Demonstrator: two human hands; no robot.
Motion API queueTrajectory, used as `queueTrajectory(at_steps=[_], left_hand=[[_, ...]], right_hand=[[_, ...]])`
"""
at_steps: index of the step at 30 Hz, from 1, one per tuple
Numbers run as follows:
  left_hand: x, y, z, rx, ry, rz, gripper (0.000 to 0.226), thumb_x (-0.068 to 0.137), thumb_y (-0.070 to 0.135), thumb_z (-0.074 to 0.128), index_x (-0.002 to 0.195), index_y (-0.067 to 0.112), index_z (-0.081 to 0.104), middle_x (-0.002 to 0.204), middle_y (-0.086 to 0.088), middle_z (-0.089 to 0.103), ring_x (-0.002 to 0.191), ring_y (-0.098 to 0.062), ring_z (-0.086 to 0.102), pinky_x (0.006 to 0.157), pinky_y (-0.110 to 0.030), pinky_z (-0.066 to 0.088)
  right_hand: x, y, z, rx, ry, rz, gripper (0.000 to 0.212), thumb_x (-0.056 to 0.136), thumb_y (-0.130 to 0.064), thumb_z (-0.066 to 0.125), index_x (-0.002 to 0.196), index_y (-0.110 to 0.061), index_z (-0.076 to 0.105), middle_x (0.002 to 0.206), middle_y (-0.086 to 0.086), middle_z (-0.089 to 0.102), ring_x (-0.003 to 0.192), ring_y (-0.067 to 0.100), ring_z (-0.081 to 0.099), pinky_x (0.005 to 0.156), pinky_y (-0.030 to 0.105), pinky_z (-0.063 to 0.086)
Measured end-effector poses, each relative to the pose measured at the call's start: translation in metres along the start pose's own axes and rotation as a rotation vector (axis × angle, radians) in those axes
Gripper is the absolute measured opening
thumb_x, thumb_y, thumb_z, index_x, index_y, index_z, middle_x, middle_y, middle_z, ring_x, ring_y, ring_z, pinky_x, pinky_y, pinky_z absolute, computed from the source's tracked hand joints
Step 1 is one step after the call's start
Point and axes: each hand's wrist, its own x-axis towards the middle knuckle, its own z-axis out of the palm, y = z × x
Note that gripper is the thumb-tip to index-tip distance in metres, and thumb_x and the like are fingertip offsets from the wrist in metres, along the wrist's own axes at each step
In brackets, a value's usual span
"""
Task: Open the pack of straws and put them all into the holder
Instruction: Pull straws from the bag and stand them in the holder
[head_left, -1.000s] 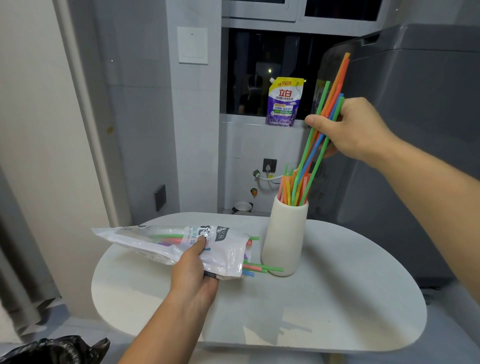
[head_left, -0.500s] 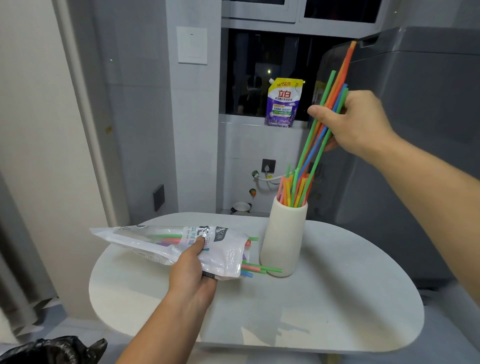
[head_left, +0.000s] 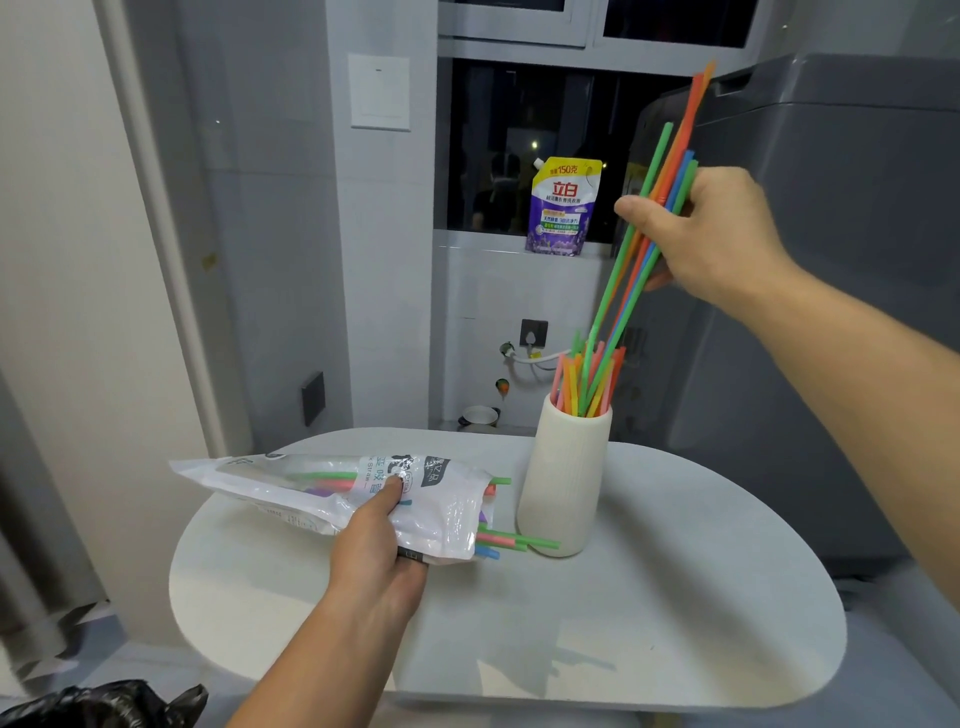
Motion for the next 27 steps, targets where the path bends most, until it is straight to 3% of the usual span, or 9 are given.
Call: queueTrajectory(at_steps=[6,13,20,24,27], left_hand=[[-0.007,0.000,0.005,-0.002,0.003,0.005,0.036,0.102,0.011,0.057,0.138,0.008,0.058,0.131,-0.017,0.069,0.122,-0.041,0.065,0.104,-0.066,0.047],[-0.008,0.001,0.005,0.018,0.016,0.004,0.039,0.101,0.013,0.057,0.140,0.008,0.056,0.135,-0.019,0.067,0.125,-0.045,0.061,0.102,-0.072,0.045],[-0.012,0.002,0.007,0.016,0.011,0.008,0.039,0.101,0.012,0.057,0.140,0.007,0.057,0.133,-0.018,0.068,0.124,-0.045,0.062,0.101,-0.070,0.047],[-0.011,0.002,0.008,0.032,0.026,0.013,0.039,0.101,0.012,0.057,0.140,0.008,0.056,0.133,-0.019,0.068,0.124,-0.046,0.062,0.102,-0.070,0.046],[-0.010,0.001,0.006,0.025,0.037,-0.002,0.040,0.100,0.014,0.059,0.140,0.009,0.057,0.134,-0.020,0.067,0.126,-0.048,0.060,0.101,-0.075,0.044]], right_hand=[[-0.003,0.004,0.007,-0.024,-0.046,0.003,0.032,0.092,-0.041,0.062,0.109,-0.014,0.062,0.098,-0.003,0.067,0.075,0.008,0.068,0.061,0.023,0.060],[-0.005,0.008,0.012,-0.021,-0.032,0.001,0.036,0.092,-0.040,0.062,0.114,-0.012,0.063,0.103,-0.003,0.065,0.080,0.011,0.068,0.061,0.021,0.058],[0.005,0.013,0.004,0.018,0.061,0.044,0.031,0.091,-0.042,0.066,0.100,-0.013,0.065,0.087,-0.004,0.067,0.066,0.002,0.068,0.053,0.023,0.060],[0.008,0.014,0.003,0.027,0.064,0.065,0.030,0.090,-0.042,0.066,0.099,-0.013,0.064,0.087,-0.004,0.067,0.066,0.003,0.069,0.060,0.030,0.062],[0.005,0.014,0.007,0.018,0.040,0.060,0.031,0.091,-0.041,0.066,0.102,-0.012,0.065,0.090,-0.003,0.068,0.067,0.004,0.068,0.057,0.028,0.062]])
